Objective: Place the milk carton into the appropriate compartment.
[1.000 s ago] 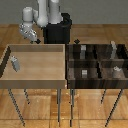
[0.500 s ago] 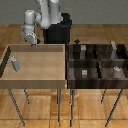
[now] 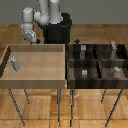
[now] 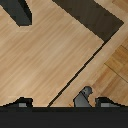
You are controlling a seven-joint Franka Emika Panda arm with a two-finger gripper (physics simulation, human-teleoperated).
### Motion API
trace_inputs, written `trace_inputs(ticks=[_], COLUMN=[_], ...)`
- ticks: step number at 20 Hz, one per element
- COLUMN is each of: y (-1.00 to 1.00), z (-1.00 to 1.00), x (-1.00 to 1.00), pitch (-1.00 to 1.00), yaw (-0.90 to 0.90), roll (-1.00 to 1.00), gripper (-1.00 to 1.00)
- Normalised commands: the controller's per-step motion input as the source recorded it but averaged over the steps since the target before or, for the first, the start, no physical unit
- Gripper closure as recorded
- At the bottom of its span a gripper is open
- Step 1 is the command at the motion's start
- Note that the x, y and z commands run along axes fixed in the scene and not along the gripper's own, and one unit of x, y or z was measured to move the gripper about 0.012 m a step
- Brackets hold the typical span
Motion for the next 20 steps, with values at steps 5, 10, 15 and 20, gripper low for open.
trace_inputs(ticks=[5,10,15,20], y=[0.00,-0.27,0.00,0.00], z=[0.00,0.00,0.00,0.00], x=[1.00,0.60,0.00,0.60], pitch=[0.00,0.00,0.00,0.00], yaw=[0.00,0.00,0.00,0.00], roll=[0.00,0.00,0.00,0.00], gripper=[-1.00,-1.00,-1.00,-1.00])
